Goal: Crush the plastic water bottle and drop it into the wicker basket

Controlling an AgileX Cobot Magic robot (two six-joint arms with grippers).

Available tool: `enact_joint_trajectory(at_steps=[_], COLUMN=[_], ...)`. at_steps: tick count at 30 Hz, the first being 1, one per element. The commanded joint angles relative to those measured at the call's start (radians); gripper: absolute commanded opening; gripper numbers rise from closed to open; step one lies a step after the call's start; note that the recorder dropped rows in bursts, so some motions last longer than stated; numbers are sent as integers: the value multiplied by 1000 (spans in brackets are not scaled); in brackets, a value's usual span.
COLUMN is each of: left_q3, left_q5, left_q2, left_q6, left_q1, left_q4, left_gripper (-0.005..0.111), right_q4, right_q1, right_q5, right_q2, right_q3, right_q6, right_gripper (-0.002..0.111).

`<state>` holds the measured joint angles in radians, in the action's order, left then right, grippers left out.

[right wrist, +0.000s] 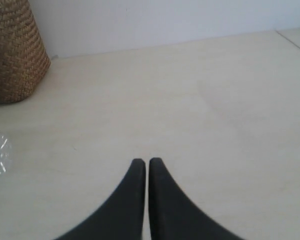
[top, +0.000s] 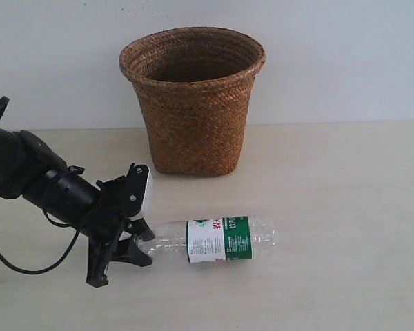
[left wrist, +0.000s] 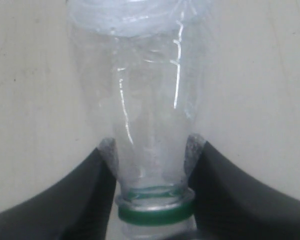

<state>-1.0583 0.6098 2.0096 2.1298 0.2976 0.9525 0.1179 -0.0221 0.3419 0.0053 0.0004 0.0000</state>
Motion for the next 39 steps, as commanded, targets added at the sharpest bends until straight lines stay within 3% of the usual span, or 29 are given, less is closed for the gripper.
enact_joint_trajectory(at_steps=[1,5,9,12,19,27,31,36,39], left_q3=[-1,-1,-1,-1,1,10,10,10,10], left_q5=[13,24,24,18,-96,-174,-179,-179,-179], left_q2=[2,2,2,2,2,2,2,2,2], left_q6=[5,5,2,4,4,2,2,2,2], left_q1=[4,4,4,6,64,105,105,105,105], left_q4=[-11,-30,-30,-30,-49,-56,-56,-56,-56], left_gripper=[4,4,4,4,4,4,4,4,4], right_q4=[-28,-6,31,17,-331,-370,-517,-877,-911], right_q1=[-4,-4,-4,-4,-4,-4,-4,26,93], right_q5=[-230,-577,-815,-834,-779,-1041,-922,-410,-168], right_q2=[-5,-5,-5,-5,231,815,1088,1345,1448], right_q3=[0,0,0,0,-136,-282,-417,-640,-724], right_q6=[-54,16,434,690,675,671,671,862,836], right_gripper=[0,0,0,0,0,0,0,0,0])
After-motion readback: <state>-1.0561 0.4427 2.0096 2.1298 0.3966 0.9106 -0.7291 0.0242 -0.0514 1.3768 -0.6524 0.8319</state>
